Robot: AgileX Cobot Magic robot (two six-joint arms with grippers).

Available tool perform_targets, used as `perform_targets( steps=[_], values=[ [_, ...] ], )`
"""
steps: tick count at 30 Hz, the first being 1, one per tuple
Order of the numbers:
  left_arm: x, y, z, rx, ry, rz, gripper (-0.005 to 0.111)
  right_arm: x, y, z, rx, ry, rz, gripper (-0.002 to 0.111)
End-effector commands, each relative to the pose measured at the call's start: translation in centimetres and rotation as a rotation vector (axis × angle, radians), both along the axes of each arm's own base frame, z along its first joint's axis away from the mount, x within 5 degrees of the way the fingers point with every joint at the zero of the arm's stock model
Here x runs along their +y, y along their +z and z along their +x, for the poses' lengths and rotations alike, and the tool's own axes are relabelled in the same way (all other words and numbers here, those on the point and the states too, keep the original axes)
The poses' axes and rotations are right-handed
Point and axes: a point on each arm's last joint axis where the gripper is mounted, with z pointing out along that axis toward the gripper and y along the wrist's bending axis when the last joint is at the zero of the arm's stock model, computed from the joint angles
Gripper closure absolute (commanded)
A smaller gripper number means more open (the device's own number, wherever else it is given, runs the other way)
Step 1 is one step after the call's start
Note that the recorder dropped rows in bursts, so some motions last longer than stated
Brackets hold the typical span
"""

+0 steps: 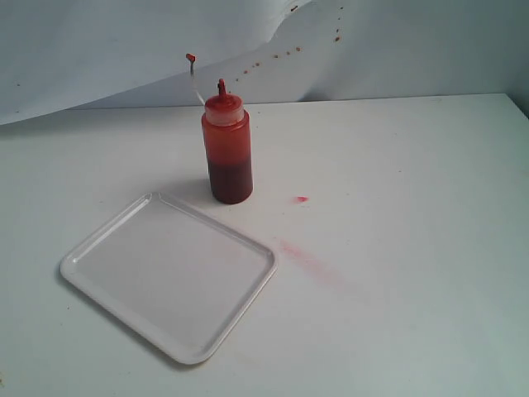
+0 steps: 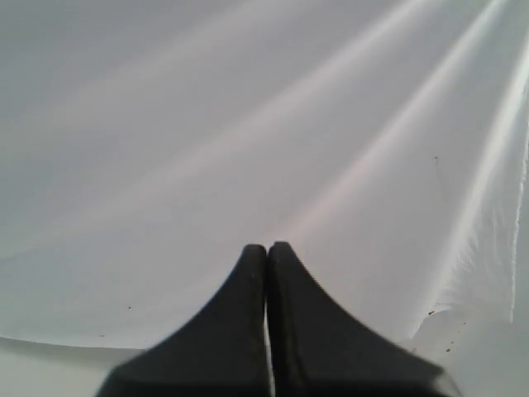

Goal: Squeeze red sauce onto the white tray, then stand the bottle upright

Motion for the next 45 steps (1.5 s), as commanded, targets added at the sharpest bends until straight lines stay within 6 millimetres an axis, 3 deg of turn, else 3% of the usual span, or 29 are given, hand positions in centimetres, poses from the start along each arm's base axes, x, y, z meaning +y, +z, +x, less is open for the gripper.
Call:
perform_targets(
  steps=[1,4,7,12,15,24,30,36,40,45],
  values=[
    [-0.1,0.4,1.5,-0.002,-0.016,-0.012,0.107,0.0,-0.1,0.0,0.0,-0.006,-0.008,0.108],
    [-0.1,0.6,2.6,-0.006,-0.016,0.017,0.1,0.0,-0.1,0.0,0.0,-0.006,-0.008,0.108],
    [-0.1,0.6,3.8,0.015,-0.02,0.016,0.081,0.0,-0.1,0.0,0.0,-0.006,-0.008,0.108],
    [-0.1,-0.2,6.2,0.096,-0.024,0.006,0.026,0.0,-0.1,0.0,0.0,-0.006,-0.008,0.108],
    [-0.1,-1.0,7.9,0.169,-0.03,-0.046,0.003,0.0,-0.1,0.0,0.0,-0.006,-0.008,0.108],
    [-1.0,-3.9,13.1,0.327,-0.091,-0.15,0.002,0.0,-0.1,0.0,0.0,-0.006,-0.008,0.108],
    [-4.6,-4.6,15.7,0.283,-0.295,0.059,0.002,0.0,-0.1,0.0,0.0,-0.006,-0.008,0.108],
    [-6.4,-5.3,18.2,0.524,-0.325,0.265,0.002,0.0,-0.1,0.0,0.0,-0.006,-0.008,0.108],
    [-7.9,-5.4,19.2,0.467,-0.397,0.253,0.002,0.0,-0.1,0.0,0.0,-0.006,-0.008,0.108],
    [-10.5,-7.1,20.6,0.366,-0.53,0.247,0.002,0.0,-0.1,0.0,0.0,-0.006,-0.008,0.108]
  ],
)
